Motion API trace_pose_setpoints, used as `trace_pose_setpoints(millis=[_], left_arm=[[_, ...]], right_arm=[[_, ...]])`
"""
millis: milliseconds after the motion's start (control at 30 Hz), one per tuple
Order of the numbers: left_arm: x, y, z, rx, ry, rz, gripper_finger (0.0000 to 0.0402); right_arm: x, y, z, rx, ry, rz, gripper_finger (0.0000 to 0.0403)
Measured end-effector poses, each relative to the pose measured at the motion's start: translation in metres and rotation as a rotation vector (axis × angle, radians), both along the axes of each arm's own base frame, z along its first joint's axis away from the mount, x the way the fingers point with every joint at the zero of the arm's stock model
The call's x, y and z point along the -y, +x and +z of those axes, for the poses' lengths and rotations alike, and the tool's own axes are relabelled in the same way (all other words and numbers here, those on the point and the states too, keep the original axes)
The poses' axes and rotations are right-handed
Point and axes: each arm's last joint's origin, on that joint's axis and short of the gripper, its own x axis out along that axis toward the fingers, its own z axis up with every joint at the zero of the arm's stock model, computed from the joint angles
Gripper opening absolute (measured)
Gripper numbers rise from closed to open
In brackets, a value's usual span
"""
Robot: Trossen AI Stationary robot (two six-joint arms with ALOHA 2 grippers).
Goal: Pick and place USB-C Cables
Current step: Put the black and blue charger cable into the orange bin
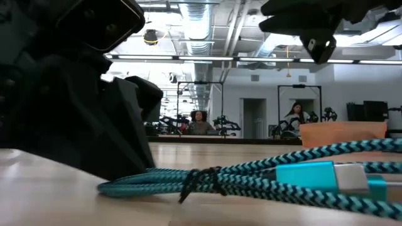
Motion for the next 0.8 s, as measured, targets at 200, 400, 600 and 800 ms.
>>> trace_pose_setpoints(millis=[200, 400, 600, 800], left_arm=[[-0.013, 0.005, -0.001, 0.064, 0.126, 0.154, 0.0002], [-0.035, 0.018, 0.001, 0.109, 0.221, 0.226, 0.0001], [-0.072, 0.039, 0.006, 0.153, 0.215, 0.323, 0.0000], [-0.113, 0.068, 0.023, 0.211, 0.245, 0.397, 0.0000]], right_arm=[[-0.011, -0.009, 0.001, 0.024, -0.034, -0.057, 0.0118], [-0.018, -0.017, 0.001, 0.038, -0.064, -0.109, 0.0118], [-0.024, -0.025, 0.001, 0.063, -0.049, -0.181, 0.0118], [-0.027, -0.028, 0.005, 0.101, -0.060, -0.260, 0.0118]])
